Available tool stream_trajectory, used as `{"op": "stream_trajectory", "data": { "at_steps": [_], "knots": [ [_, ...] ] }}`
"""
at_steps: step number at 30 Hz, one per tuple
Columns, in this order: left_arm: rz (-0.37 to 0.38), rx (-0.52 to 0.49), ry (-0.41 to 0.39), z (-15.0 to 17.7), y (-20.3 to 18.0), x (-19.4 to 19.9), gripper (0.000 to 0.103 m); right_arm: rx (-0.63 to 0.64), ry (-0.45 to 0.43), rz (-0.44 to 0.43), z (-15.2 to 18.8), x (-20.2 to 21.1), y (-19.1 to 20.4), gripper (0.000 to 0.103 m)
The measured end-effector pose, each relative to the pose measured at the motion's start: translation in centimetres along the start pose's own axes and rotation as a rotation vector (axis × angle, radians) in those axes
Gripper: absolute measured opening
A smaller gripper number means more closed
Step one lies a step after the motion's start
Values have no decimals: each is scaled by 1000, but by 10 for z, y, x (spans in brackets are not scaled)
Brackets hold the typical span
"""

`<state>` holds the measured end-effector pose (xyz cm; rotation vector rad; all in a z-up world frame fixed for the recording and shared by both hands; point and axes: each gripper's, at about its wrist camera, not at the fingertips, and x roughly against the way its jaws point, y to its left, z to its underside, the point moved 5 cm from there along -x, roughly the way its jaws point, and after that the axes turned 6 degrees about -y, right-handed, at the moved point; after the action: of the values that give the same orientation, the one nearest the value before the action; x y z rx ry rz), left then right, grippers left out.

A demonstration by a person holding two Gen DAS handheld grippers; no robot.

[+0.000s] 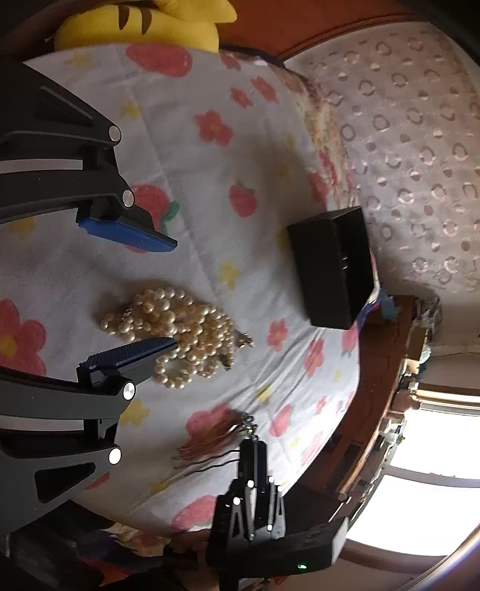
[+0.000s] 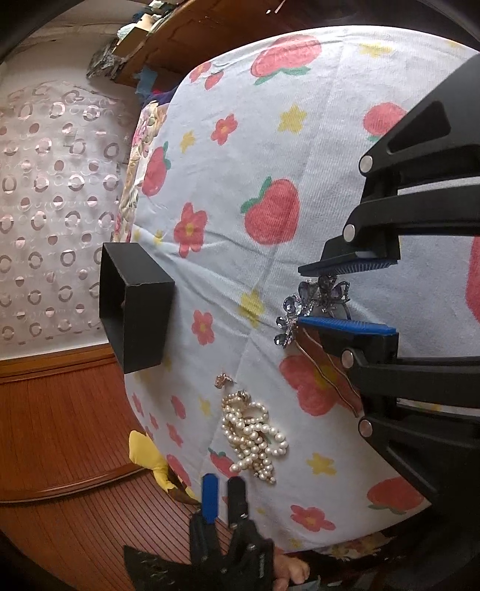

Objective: Organize jewelry
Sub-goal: 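Grasp and lift the pearl necklace with the left gripper while the right holds the hairpin, then carry the pearl necklace to the box with the left gripper while the right carries the hairpin there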

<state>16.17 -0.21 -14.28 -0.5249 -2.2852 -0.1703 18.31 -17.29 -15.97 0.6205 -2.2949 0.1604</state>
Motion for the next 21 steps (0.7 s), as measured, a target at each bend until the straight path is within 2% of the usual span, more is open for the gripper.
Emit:
{"op": "stream_trajectory", "data": {
  "at_steps": [1,3,4,7,13,18,21],
  "knots": [
    [10,-1,5,1,-1,-2,28,1,0,0,0,0,0,24],
    [33,-10,23,4,-6,-9,10,-5,2,-3,0,0,0,24],
    [32,-13,18,5,-9,-10,7,-14,4,-7,0,0,-1,24],
    [51,-2,-20,0,-12,-4,7,-31,6,-7,0,0,0,25],
    [35,9,-153,-32,-18,33,7,-47,-11,18,5,14,4,27],
    [38,6,-254,-65,-23,62,7,-138,-8,7,16,22,1,28],
    [41,3,-289,-75,-28,72,7,-208,3,-9,20,19,-1,33]
  ]
}}
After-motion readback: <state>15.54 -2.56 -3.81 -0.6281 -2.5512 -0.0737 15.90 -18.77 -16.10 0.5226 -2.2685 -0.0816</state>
